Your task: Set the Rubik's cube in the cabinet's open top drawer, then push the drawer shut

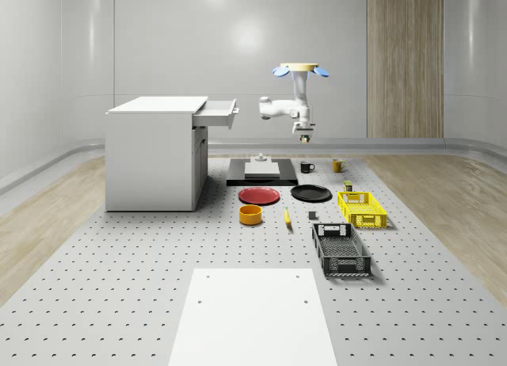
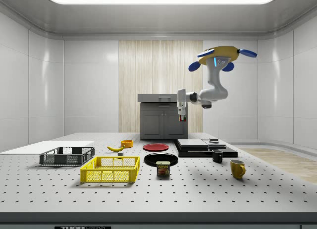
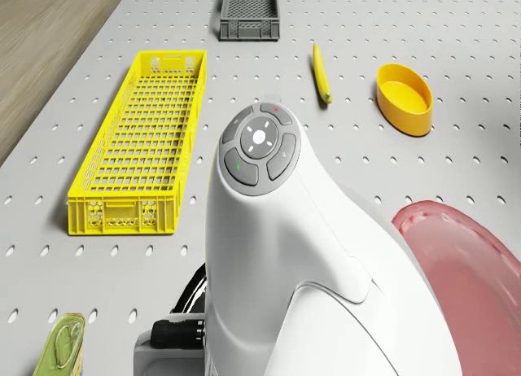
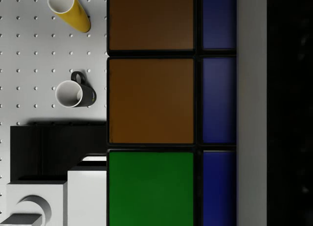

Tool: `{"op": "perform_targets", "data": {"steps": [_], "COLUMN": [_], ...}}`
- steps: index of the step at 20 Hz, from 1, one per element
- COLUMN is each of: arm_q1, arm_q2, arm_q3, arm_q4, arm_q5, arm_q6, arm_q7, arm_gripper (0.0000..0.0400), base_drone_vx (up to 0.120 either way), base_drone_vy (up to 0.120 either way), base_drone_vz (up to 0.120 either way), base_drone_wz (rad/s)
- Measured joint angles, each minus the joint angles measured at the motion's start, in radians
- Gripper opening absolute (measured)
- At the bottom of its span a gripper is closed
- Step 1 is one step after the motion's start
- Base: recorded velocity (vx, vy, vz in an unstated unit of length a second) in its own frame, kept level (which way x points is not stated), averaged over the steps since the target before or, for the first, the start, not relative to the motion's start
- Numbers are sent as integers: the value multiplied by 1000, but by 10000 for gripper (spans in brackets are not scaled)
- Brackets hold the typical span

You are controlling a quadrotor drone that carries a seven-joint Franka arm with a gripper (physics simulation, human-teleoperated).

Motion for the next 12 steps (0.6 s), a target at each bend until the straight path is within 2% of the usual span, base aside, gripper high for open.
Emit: {"op": "perform_targets", "data": {"steps": [12], "arm_q1": [-3], "arm_q2": [-25], "arm_q3": [4], "arm_q4": [1], "arm_q5": [10], "arm_q6": [24], "arm_q7": [2], "arm_gripper": [325], "base_drone_vx": [0], "base_drone_vy": [-120], "base_drone_vz": [120], "base_drone_wz": [0]}}
